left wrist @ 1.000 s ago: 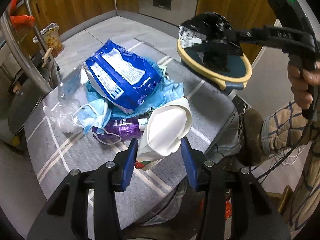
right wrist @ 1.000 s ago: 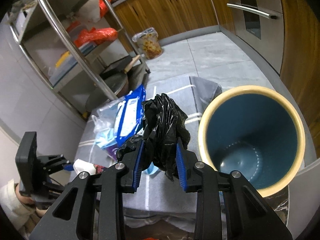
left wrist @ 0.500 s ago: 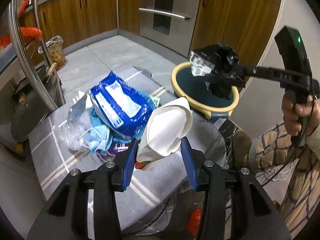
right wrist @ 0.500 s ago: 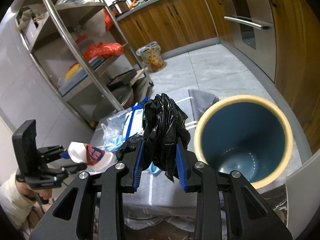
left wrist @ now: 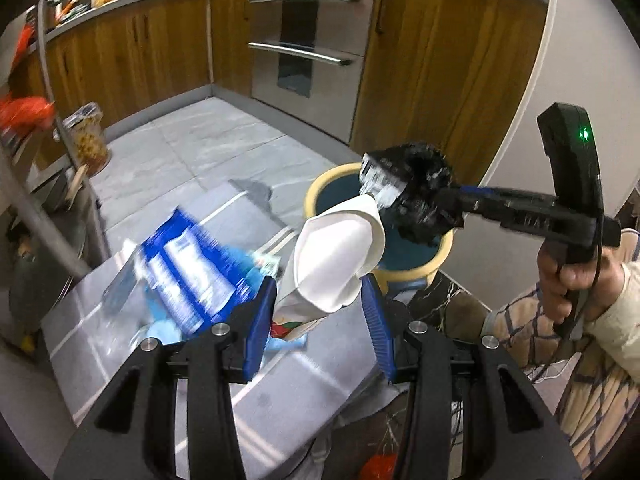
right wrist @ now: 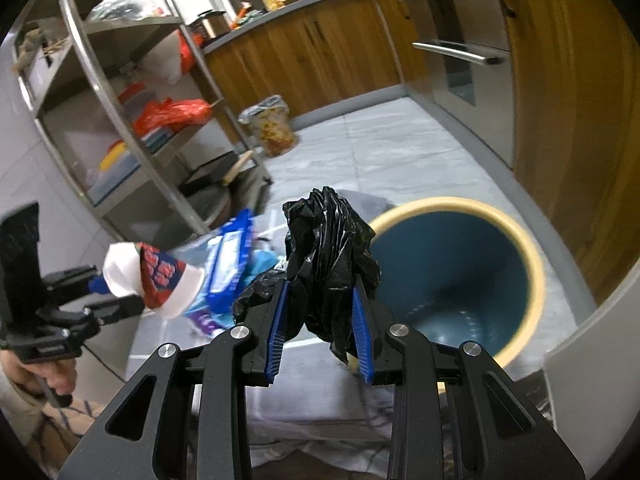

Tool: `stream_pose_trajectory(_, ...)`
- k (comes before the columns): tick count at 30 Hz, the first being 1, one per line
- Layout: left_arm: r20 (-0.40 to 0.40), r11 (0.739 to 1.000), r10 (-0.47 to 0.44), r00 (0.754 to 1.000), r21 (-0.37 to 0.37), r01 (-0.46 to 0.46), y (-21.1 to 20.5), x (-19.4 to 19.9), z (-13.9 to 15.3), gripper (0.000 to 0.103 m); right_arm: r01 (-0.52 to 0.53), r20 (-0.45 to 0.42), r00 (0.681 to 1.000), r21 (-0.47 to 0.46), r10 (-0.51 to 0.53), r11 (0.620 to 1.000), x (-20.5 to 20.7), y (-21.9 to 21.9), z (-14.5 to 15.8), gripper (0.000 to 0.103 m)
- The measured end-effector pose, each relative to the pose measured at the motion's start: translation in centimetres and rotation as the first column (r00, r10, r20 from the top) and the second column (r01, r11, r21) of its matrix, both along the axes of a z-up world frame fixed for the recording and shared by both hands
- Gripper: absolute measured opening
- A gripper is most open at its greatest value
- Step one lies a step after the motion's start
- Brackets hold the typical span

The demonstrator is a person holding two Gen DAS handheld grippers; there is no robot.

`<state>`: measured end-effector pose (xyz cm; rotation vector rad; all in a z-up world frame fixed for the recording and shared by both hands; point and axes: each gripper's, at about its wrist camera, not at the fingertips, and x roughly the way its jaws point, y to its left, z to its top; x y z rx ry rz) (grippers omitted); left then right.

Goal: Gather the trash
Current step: 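Carry both items over the teal bin and open both grippers to drop them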

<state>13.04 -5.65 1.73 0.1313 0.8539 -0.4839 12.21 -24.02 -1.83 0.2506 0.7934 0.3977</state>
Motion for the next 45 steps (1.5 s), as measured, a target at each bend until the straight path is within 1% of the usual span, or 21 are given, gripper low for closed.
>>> stream_pose_trajectory(6,0.003,0.999,-0.033,0.999,0.036,0.033,-4.5,2.9,-0.8,0.044,0.079,-0.043,0.996,0.000,-0.079,0.997,0.7,-3.0,-1.7,0.032)
stream_pose_trajectory(11,0.008,0.999,-0.025,1.000,0.037,0.024,-7.4,5.7,-1.5,0.044,0.104,-0.078,0.992,-0.003,-0.103,0.995,1.1,-4.4,-3.2,0.032)
stream_pose_trajectory(16,-0.024,0.999,-0.021,0.999,0.042,0.022,-9.5,8.2,-3.4,0.044,0.101,-0.103,0.989,-0.032,-0.104,0.994,2.0,-4.3,-4.6,0.032)
stream_pose_trajectory(22,-0.056,1.000,-0.017,0.998,0.019,0.018,-11.4,10.4,-5.0,0.044,0.099,-0.114,0.988,-0.048,-0.104,0.994,2.8,-4.1,-5.3,0.032)
stream_pose_trajectory(27,-0.072,0.999,-0.029,0.997,0.020,0.030,-12.8,11.3,-6.0,0.044,0.095,-0.134,0.986,-0.052,-0.101,0.994,3.3,-4.0,-5.9,0.032)
stream_pose_trajectory(31,-0.092,0.999,-0.027,0.995,0.026,0.029,-13.5,12.0,-6.9,0.045,0.094,-0.150,0.983,-0.073,-0.104,0.993,3.8,-3.5,-6.5,0.032)
stream_pose_trajectory(34,-0.108,1.000,-0.018,0.994,0.023,0.021,-13.6,12.5,-7.5,0.045,0.094,-0.153,0.982,-0.091,-0.108,0.991,4.2,-3.2,-6.6,0.034)
stream_pose_trajectory(38,-0.119,1.000,-0.006,0.993,0.025,0.009,-13.3,12.7,-7.9,0.046,0.099,-0.157,0.981,-0.097,-0.113,0.990,4.4,-3.2,-6.7,0.047)
stream_pose_trajectory(39,-0.120,1.000,-0.003,0.993,0.025,0.006,-13.2,12.7,-7.9,0.047,0.100,-0.159,0.981,-0.097,-0.114,0.990,4.5,-3.3,-6.8,0.050)
stream_pose_trajectory(40,-0.125,1.000,-0.002,0.992,0.024,0.005,-13.3,12.7,-7.8,0.049,0.102,-0.163,0.980,-0.096,-0.117,0.990,4.5,-3.3,-6.8,0.051)
stream_pose_trajectory(41,-0.130,1.000,-0.003,0.992,0.021,0.006,-13.3,12.6,-7.8,0.056,0.105,-0.166,0.979,-0.094,-0.119,0.990,4.5,-3.4,-6.8,0.053)
stream_pose_trajectory(42,-0.127,1.000,-0.007,0.992,0.016,0.009,-13.3,12.5,-7.8,0.059,0.105,-0.167,0.979,-0.092,-0.119,0.990,4.5,-3.4,-6.7,0.055)
stream_pose_trajectory(45,-0.122,1.000,-0.012,0.992,0.015,0.014,-13.3,12.2,-7.5,0.062,0.107,-0.163,0.979,-0.091,-0.121,0.990,4.2,-3.7,-6.8,0.059)
